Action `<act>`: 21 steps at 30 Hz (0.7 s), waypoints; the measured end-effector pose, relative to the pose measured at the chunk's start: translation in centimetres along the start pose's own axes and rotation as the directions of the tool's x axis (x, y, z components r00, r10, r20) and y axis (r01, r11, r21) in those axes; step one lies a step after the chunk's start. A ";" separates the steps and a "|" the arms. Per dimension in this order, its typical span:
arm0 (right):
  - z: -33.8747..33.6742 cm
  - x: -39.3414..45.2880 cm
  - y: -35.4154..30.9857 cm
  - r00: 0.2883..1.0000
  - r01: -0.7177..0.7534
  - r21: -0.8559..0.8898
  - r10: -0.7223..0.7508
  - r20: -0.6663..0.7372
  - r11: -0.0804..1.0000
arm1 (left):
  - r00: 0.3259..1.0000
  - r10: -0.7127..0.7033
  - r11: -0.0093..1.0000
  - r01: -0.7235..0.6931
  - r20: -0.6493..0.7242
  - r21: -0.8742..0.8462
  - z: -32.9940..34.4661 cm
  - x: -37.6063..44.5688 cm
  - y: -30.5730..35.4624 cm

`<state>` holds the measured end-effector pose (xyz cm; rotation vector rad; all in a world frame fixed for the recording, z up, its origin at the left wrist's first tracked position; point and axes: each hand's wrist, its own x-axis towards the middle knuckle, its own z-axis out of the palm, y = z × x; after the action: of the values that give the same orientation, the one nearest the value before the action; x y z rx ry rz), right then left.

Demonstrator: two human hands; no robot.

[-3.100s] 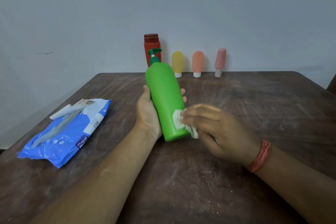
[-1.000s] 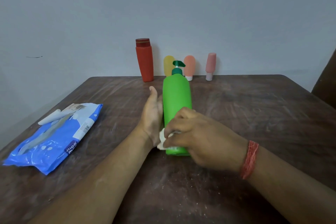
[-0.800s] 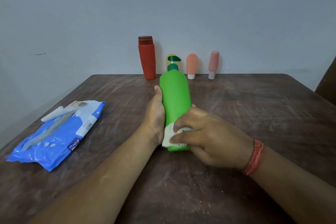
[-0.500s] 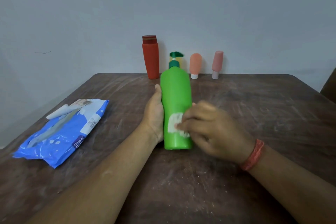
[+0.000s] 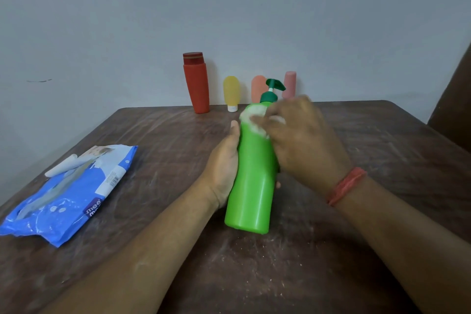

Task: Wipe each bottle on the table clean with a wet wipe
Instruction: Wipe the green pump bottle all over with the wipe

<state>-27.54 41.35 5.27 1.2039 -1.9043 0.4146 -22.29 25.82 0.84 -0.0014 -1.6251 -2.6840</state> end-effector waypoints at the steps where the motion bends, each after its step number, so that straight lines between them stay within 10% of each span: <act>1: 0.0 0.4 0.4 0.995 -0.095 -0.038 0.095 -0.013 0.995 | 1.000 -0.004 1.000 0.003 0.012 0.027 0.2 0.0 -0.2; 7: 0.4 -1.1 -0.5 0.984 0.114 0.087 -0.125 0.131 0.990 | 0.999 -0.007 0.998 0.010 0.051 -0.059 0.2 0.0 -0.4; 11: 0.9 -0.1 1.5 0.968 -0.251 0.103 0.252 -0.003 0.963 | 0.992 0.005 1.000 -0.005 0.126 0.003 0.0 0.0 -0.2; 17: 2.1 -2.6 -1.3 0.960 -0.239 0.247 0.190 0.205 0.939 | 0.997 0.065 0.993 -0.067 -0.032 -0.095 -1.3 0.2 0.5; 21: 1.9 -0.7 -1.0 0.934 -0.337 0.392 0.356 0.026 0.856 | 0.998 0.059 0.995 -0.058 0.004 -0.076 -1.2 0.2 0.3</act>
<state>-27.44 40.12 3.41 1.0750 -2.0611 1.0537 -22.49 24.65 0.56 -0.0571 -1.4997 -2.7021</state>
